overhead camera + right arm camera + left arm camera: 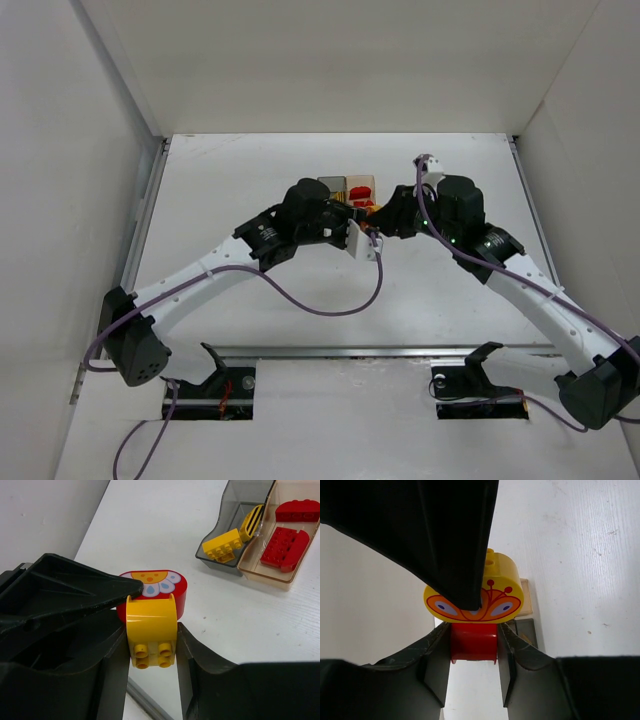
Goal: Sort the legos into containers by color
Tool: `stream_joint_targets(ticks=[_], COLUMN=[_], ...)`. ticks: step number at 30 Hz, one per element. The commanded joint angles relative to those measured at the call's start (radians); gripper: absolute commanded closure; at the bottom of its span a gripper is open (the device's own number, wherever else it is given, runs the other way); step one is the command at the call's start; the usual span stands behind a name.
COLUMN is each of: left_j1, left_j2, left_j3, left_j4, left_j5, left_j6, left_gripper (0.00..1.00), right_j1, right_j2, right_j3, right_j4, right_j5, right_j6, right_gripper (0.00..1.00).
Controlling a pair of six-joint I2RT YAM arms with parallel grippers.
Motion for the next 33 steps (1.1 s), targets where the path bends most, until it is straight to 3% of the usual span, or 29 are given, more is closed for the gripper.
stream_joint_targets(ticks=[1,5,13,21,26,27,33], left_j1=[-0.006,-0.006,0.072,0.103,0.123,0.123,0.123], left_j2=[-0.007,0.002,0.119,0.128,0.091,0.079,-0.03], left_j3=[0.049,0.049,0.089,0.097,0.138,0.106,-0.007], left_j4=[0.007,-0.011,-0.097,-0.088,-0.192,-0.203,-0.202], left_j5=[-0.002,-0.05,-0.154,-0.226,-0.371,-0.399,-0.582], left_j6=[-0.013,-0.022,-0.16,-0.314,-0.595,-0.694,-0.923], left_gripper=[1.0,1.0,1.0,1.0,1.0,1.0,1.0], right_j1=[0.013,0.013,-0.007,-0.007,-0.007,-0.007,-0.007], right_j2=[-0.011,-0.045,-0.169,-0.119,0.102,0.148,0.502], right_j3=[0.048,0.039,0.039,0.059,0.158,0.188,0.425], right_j4=[0.08,0.054,-0.075,-0.051,0.037,0.037,0.046], right_j5=[-0.03,0.014,0.279,0.257,0.27,0.27,0.258], right_j6=[-0.007,-0.007,-0.026,-0.046,-0.036,-0.036,-0.036], right_gripper=[1.0,1.0,1.0,1.0,1.0,1.0,1.0])
